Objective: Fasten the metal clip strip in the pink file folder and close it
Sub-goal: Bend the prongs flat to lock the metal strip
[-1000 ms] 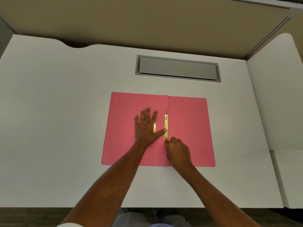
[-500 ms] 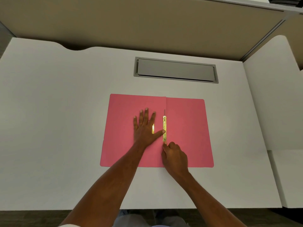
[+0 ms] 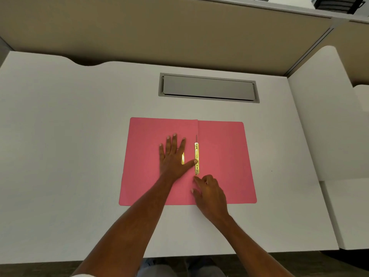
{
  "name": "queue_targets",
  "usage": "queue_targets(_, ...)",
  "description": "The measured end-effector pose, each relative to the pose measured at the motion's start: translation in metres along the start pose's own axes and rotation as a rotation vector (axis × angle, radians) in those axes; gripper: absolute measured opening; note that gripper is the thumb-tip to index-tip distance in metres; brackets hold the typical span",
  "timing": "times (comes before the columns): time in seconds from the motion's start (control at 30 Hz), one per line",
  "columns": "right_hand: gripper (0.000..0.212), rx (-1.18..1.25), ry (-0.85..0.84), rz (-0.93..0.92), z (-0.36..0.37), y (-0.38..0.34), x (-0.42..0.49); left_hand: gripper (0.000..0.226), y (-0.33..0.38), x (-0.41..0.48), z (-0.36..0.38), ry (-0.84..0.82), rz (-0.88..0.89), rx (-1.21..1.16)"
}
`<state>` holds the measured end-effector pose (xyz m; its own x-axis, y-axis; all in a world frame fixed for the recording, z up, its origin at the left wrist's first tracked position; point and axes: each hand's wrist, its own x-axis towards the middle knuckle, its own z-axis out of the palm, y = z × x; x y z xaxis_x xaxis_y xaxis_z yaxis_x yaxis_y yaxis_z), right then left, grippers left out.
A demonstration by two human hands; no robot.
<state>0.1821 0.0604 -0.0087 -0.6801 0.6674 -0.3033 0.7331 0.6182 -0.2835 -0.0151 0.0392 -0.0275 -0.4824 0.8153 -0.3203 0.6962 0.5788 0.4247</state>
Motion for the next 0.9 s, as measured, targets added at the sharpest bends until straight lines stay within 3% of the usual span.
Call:
queue_targets(0.13, 0.085, 0.009, -0.006, -0.036, 0.009, -0.001, 0.003, 0.103, 0.001, -0.001, -0.002, -0.011, -0.002, 0.016)
queue_targets(0.27, 0.112, -0.059, -0.129, -0.109, 0.021, 0.000, 0.008, 0.100, 0.002, -0.003, -0.007, -0.029, 0.005, 0.033)
queue_targets(0.47, 0.113, -0.107, -0.166, -0.148, 0.025, 0.005, 0.009, 0.077, -0.012, -0.025, -0.019, -0.013, -0.022, 0.043)
queue_targets(0.8, 0.113, -0.080, -0.192, -0.139, 0.018, 0.000, 0.007, 0.058, -0.072, -0.114, -0.030, 0.212, -0.562, -0.139)
queue_targets(0.9, 0.113, -0.102, -0.205, -0.139, 0.015, -0.001, 0.007, 0.059, -0.079, -0.119, -0.039, 0.253, -0.641, -0.247)
